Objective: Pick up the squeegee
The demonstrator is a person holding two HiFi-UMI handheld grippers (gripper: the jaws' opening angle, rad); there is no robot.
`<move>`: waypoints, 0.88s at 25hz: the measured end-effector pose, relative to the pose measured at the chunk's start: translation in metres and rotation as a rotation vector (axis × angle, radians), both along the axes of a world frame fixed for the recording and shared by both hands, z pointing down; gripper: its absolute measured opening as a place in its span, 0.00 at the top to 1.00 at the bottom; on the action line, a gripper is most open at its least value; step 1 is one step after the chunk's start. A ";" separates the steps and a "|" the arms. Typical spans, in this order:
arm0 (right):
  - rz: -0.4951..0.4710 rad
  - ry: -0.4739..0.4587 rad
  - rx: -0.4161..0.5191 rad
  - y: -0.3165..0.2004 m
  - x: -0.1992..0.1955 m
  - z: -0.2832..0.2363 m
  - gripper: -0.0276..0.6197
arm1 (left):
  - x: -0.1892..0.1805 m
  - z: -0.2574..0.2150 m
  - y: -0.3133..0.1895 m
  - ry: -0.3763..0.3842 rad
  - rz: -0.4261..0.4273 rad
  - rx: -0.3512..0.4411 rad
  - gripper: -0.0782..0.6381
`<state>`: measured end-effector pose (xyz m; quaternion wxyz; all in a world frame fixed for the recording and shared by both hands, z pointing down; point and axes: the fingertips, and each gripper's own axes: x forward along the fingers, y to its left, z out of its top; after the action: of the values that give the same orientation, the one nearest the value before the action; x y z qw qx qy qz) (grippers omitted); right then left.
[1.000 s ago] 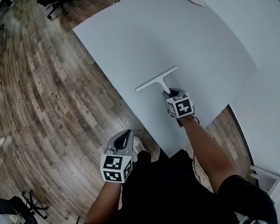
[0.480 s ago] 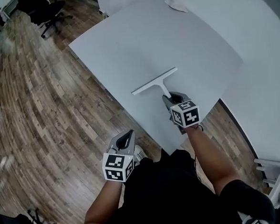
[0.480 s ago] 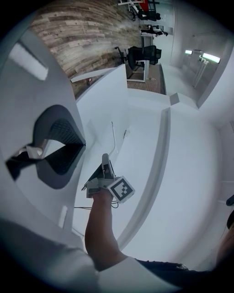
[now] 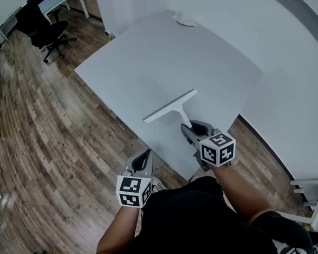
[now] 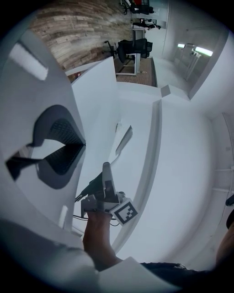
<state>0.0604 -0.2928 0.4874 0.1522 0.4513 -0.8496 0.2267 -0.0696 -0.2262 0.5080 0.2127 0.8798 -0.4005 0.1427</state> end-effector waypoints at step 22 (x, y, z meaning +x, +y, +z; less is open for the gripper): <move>-0.161 -0.156 0.088 0.130 0.126 -0.044 0.81 | 0.130 -0.043 0.084 0.049 -0.189 0.044 0.88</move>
<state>0.1863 -0.1625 0.4433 0.0833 0.3688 -0.9014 0.2108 0.0601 -0.1423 0.4653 0.2156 0.8457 -0.4795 0.0916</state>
